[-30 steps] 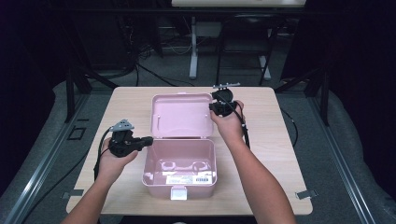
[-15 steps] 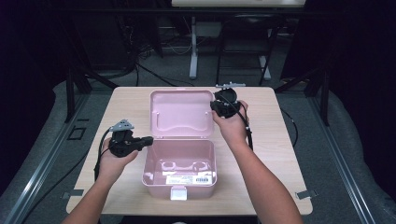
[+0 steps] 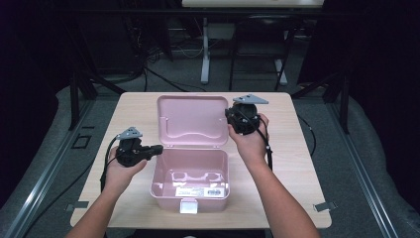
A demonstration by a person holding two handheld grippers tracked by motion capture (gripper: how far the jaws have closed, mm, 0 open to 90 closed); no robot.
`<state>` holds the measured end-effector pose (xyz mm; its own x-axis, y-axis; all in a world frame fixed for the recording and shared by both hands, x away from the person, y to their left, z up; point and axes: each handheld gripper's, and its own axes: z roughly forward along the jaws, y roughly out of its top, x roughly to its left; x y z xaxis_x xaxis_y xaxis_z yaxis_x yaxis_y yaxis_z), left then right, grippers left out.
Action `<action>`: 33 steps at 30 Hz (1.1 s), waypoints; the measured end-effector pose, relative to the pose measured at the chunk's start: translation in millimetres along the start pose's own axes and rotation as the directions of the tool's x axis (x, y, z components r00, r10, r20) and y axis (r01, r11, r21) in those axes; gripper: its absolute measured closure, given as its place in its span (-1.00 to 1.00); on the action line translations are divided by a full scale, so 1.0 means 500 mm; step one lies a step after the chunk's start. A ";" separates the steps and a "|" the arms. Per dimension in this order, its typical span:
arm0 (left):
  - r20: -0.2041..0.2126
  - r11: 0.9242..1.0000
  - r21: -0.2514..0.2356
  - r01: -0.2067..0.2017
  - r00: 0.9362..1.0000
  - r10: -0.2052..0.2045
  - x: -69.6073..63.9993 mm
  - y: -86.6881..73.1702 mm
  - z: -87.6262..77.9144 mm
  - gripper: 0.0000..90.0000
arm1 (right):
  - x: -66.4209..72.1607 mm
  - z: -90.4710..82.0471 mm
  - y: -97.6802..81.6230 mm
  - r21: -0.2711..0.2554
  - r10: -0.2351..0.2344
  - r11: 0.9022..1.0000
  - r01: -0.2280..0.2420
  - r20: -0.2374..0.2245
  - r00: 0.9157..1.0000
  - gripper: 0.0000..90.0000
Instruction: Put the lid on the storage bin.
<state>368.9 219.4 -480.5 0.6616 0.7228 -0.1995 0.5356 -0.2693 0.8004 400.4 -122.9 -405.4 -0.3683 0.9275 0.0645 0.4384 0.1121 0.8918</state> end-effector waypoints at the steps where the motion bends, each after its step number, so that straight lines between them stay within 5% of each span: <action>1: 0.003 1.000 -0.008 0.011 1.000 -0.011 -0.001 -0.001 0.001 0.91 | 0.001 -0.005 -0.003 -0.017 0.003 1.000 -0.003 -0.004 1.000 0.91; 18: -0.004 1.000 0.001 0.011 1.000 -0.011 -0.003 -0.002 -0.004 0.90 | 0.020 -0.065 -0.017 -0.068 -0.035 0.997 0.033 -0.027 0.999 0.92; 24: 0.007 0.999 -0.037 0.023 1.000 -0.023 -0.003 0.006 -0.022 0.83 | 0.027 -0.080 -0.034 -0.110 -0.050 0.993 0.048 -0.020 0.999 0.92; 33: -0.011 0.997 -0.070 -0.012 1.000 0.011 -0.015 0.018 -0.048 0.74 | 0.036 -0.109 -0.058 -0.155 -0.046 0.987 0.040 -0.036 0.998 0.93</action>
<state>356.4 226.7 -458.1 0.6619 0.7266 -0.1842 0.4896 -0.2330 0.8403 336.2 -128.9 -405.4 -0.4173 0.9079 0.0395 0.2913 0.0925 0.9521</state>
